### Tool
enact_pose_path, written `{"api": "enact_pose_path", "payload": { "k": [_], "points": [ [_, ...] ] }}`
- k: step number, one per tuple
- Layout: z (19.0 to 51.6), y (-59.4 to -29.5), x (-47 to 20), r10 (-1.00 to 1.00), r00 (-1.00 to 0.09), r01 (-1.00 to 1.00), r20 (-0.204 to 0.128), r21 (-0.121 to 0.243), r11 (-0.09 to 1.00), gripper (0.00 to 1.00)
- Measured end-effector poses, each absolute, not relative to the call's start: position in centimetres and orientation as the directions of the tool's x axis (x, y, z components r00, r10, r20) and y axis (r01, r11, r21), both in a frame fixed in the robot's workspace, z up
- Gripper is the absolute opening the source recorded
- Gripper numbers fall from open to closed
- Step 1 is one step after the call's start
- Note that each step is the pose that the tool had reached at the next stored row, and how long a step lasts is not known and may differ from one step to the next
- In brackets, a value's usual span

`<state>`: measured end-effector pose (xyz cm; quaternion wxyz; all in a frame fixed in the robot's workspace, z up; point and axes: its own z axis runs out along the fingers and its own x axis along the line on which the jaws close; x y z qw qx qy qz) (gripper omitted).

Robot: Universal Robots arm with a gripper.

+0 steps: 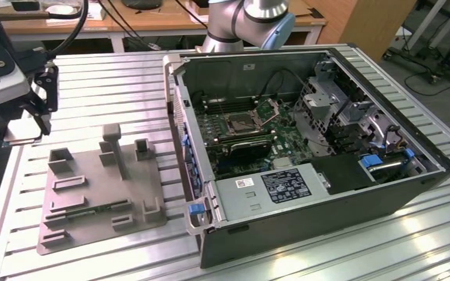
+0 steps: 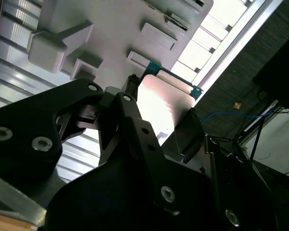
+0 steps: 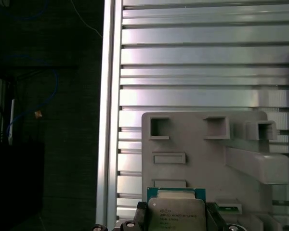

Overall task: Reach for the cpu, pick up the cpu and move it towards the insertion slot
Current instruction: 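Pick up the cpu and move it towards the insertion slot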

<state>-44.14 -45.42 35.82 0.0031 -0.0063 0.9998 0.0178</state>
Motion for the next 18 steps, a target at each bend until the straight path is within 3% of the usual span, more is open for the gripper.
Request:
{"api": "enact_pose_path", "payload": {
  "k": [18],
  "points": [
    [38.5,-45.4,-44.1,-0.013,-1.000,-0.013,-0.006,0.036,0.999,0.55]
  ]
}}
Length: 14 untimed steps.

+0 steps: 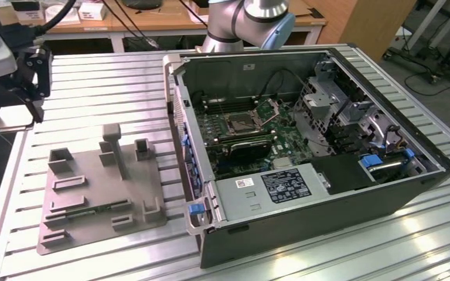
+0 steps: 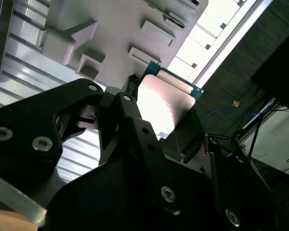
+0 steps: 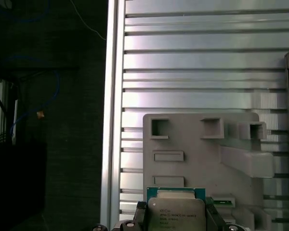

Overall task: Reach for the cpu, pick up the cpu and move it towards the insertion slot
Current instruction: 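Pick up the cpu and move it towards the insertion slot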

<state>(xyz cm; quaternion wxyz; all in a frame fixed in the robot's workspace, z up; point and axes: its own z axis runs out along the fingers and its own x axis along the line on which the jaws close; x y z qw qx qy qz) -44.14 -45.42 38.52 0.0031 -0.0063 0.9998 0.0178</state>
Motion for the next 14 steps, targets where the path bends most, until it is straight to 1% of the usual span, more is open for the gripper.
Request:
{"api": "enact_pose_path", "payload": {
  "k": [14],
  "points": [
    [40.7,-45.4,-44.1,-0.013,-1.000,-0.013,-0.006,0.036,0.999,0.55]
  ]
}}
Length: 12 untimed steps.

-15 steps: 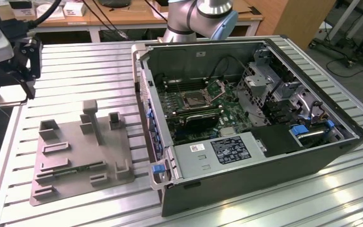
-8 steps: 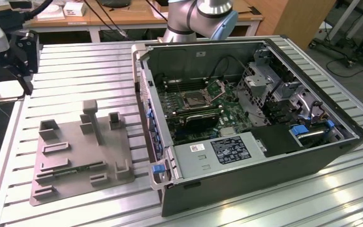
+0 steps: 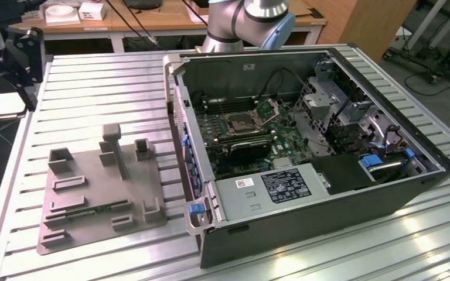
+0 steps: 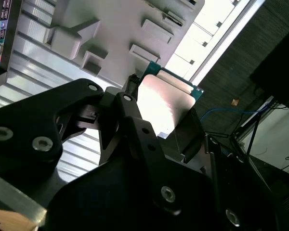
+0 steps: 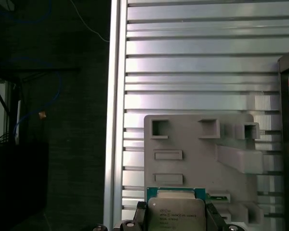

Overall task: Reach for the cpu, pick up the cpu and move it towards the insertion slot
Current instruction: 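Pick up the cpu and move it towards the insertion slot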

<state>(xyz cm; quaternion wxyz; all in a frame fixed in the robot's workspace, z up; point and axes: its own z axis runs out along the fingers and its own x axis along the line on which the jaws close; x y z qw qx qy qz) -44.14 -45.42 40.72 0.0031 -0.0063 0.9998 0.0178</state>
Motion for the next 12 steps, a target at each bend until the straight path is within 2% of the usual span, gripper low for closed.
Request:
{"api": "enact_pose_path", "payload": {
  "k": [12],
  "points": [
    [40.97,-45.42,-44.05,-0.013,-1.000,-0.013,-0.006,0.036,0.999,0.55]
  ]
}}
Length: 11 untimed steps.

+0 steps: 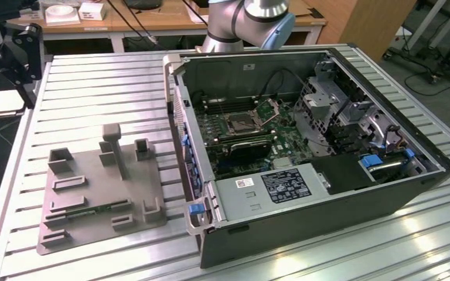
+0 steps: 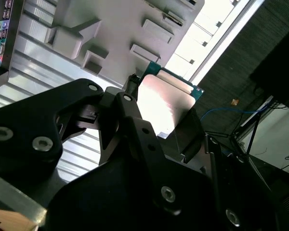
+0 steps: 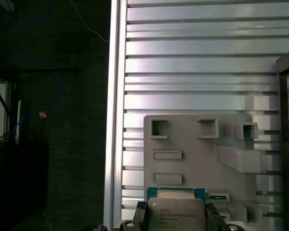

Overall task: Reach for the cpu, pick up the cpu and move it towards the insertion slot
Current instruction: 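Pick up the cpu and move it towards the insertion slot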

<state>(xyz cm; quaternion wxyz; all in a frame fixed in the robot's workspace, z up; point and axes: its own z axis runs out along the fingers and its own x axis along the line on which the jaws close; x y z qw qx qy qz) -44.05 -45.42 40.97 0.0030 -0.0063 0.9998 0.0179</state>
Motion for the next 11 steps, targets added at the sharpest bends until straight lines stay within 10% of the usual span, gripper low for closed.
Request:
{"api": "enact_pose_path", "payload": {
  "k": [11],
  "points": [
    [40.96,-45.42,-43.62,-0.013,-1.000,-0.013,-0.006,0.036,0.999,0.55]
  ]
}}
